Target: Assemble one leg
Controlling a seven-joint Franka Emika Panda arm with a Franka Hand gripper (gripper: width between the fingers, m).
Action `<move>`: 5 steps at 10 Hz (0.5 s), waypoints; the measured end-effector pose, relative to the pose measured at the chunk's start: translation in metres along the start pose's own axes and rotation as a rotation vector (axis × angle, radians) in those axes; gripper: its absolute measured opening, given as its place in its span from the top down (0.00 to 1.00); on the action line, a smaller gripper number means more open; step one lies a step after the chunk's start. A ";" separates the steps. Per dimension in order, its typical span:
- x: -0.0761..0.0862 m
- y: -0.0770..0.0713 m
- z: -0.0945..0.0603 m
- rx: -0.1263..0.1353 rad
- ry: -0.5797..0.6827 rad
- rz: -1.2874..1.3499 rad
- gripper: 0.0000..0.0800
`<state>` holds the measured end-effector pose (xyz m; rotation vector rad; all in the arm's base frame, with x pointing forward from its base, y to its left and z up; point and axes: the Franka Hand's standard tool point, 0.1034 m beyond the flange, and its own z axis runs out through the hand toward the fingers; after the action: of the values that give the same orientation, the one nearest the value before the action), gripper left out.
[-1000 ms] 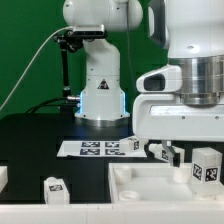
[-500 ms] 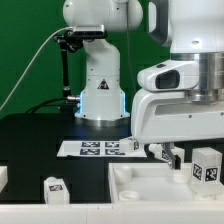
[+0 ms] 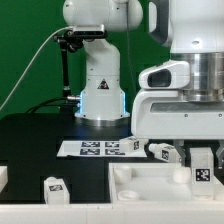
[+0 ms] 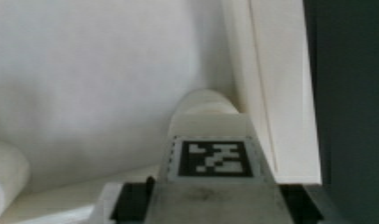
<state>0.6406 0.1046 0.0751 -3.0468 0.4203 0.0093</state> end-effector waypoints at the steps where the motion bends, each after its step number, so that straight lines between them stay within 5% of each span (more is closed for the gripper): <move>1: 0.000 0.000 0.000 0.000 0.000 0.083 0.64; 5: -0.007 -0.012 0.003 -0.009 -0.018 0.733 0.64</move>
Offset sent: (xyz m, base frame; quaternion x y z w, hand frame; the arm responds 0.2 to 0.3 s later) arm 0.0008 0.0075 0.0000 -0.0395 0.0008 0.3816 0.9235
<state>0.6368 0.1184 0.0731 -2.7050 1.4897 0.0734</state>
